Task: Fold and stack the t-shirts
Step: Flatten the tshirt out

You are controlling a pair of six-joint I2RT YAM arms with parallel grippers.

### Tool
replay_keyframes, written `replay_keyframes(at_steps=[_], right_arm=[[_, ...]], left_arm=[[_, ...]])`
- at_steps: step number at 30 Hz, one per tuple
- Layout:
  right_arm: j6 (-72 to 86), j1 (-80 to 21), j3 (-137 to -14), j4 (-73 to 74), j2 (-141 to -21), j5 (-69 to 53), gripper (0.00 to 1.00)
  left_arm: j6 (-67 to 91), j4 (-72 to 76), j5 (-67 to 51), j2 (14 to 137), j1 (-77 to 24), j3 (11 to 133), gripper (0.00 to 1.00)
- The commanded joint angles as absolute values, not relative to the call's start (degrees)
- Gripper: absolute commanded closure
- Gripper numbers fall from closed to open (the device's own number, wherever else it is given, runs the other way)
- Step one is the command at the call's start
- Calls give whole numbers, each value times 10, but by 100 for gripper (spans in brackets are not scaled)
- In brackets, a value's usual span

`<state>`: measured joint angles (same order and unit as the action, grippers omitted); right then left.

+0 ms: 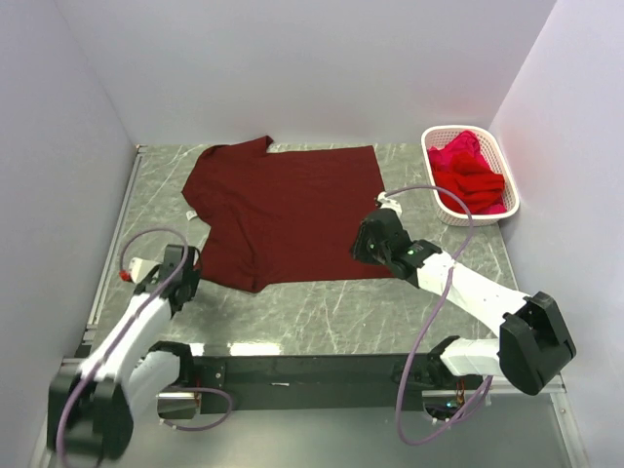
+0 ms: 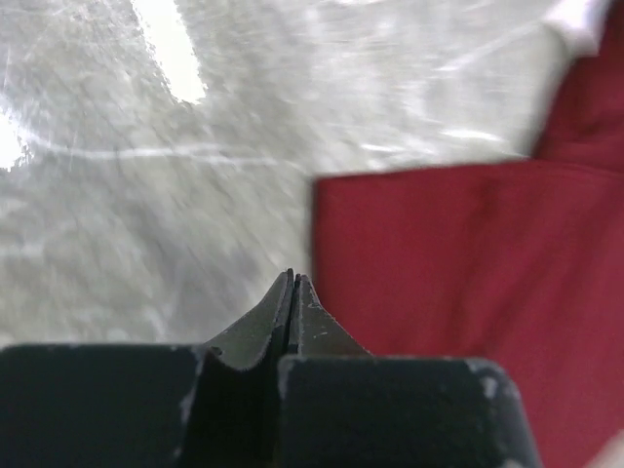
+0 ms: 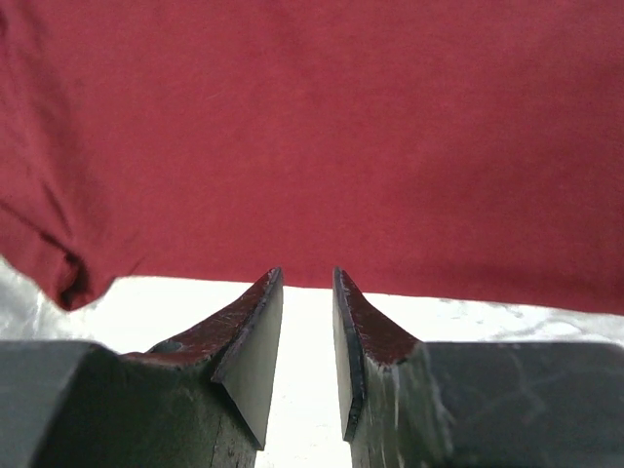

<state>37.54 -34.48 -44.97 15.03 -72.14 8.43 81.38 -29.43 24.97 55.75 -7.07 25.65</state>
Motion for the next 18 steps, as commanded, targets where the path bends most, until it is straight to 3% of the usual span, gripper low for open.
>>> replay_keyframes(at_steps=[1,8,9,10,12,13,16,18], right_arm=[[352,-364,-460,113,-725,68,66],[308,-477,-516,83,-782,15,65],[295,-496,-529,81,-795,14,65],[288,-524,-553,69,-825,14,64],[266,-554,-582,57,-860,11,64],[258,-568,-613,52,-897,16,64],[231,-613,-682,40,-964,16,62],[228,-631,-714,42,-1009,28,63]], left_arm=[[883,-419,272,455,-85,268,100],[819,-449,235,362,-89,286,99],[797,-434,232,373,-89,291,93],[737,-399,235,407,-88,309,74],[685,-372,254,458,-87,335,60],[661,-361,260,487,-80,369,45],[535,-288,190,612,-7,440,33],[464,-254,125,710,45,474,44]])
